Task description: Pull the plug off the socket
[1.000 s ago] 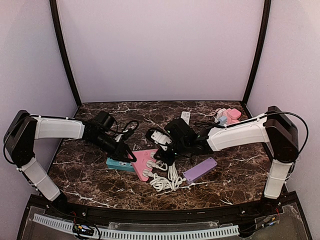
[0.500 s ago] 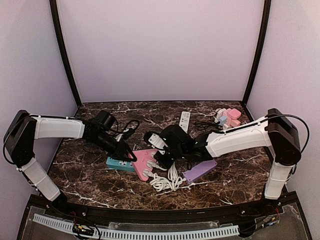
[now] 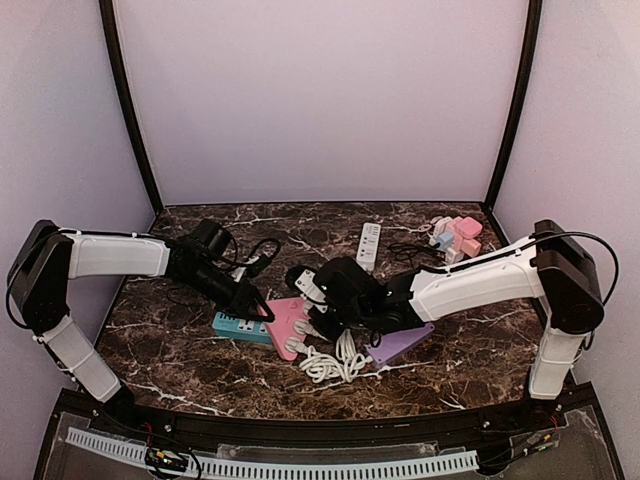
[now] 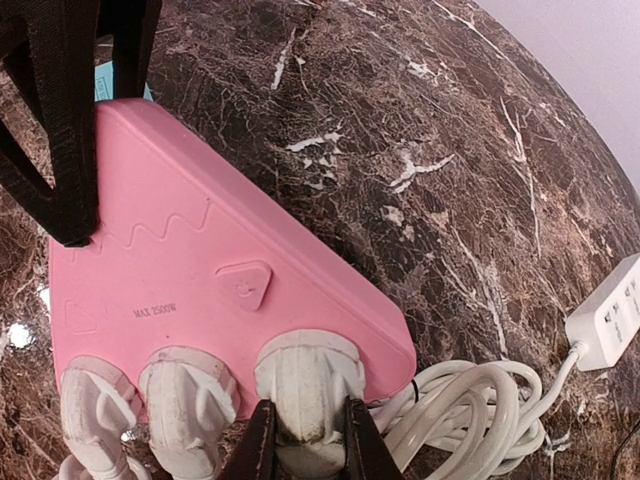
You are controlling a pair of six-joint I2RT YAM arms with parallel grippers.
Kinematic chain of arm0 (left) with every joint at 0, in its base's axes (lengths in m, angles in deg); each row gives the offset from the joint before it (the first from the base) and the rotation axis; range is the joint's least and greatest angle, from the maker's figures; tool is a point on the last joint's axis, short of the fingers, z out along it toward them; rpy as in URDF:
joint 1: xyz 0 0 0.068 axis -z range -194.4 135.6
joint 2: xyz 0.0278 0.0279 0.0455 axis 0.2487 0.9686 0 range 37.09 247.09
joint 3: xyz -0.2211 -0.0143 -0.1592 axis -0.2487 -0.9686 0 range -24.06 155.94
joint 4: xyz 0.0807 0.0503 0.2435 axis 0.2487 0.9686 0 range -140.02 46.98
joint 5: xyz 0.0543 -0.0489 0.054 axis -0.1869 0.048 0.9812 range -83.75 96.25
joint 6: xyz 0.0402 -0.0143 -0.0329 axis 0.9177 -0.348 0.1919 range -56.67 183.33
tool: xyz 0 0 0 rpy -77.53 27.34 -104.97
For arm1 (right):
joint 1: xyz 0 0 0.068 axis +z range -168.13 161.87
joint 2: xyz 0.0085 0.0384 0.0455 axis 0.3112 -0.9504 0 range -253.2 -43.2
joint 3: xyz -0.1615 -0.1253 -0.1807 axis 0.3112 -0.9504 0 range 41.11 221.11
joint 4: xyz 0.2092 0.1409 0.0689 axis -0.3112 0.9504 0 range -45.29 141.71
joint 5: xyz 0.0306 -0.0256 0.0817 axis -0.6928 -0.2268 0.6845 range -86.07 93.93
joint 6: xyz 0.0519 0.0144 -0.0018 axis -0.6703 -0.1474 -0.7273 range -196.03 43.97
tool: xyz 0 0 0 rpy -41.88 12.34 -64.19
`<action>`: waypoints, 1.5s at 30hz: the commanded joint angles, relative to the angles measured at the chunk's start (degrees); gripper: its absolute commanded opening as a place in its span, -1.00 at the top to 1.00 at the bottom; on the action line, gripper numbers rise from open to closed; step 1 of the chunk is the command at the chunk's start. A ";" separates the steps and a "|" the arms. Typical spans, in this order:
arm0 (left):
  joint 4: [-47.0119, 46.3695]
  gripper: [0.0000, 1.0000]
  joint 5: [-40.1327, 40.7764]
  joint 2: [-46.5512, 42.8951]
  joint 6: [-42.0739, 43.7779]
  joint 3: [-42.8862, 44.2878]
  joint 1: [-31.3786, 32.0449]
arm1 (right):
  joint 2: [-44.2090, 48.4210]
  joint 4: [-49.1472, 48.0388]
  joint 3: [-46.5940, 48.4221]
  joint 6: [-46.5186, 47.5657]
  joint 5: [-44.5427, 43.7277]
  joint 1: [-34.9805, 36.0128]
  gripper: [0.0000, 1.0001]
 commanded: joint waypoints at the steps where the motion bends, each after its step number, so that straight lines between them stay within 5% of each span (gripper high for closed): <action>1: 3.60 0.60 10.23 0.58 0.83 -0.89 -0.06 | 2.78 -3.65 -0.31 -3.10 -0.46 -0.19 1.00; 15: 3.88 0.61 10.75 0.25 1.34 -0.87 -0.07 | 6.98 -8.63 -4.39 -8.52 20.00 -6.48 1.00; 32: 4.62 0.62 12.56 0.25 1.31 -0.63 -0.06 | 6.02 -7.53 -3.00 -2.66 2.40 0.34 1.00; 45: 5.03 0.63 13.24 0.33 1.32 -0.48 -0.07 | 4.65 -7.14 -1.59 -1.75 -1.61 2.86 1.00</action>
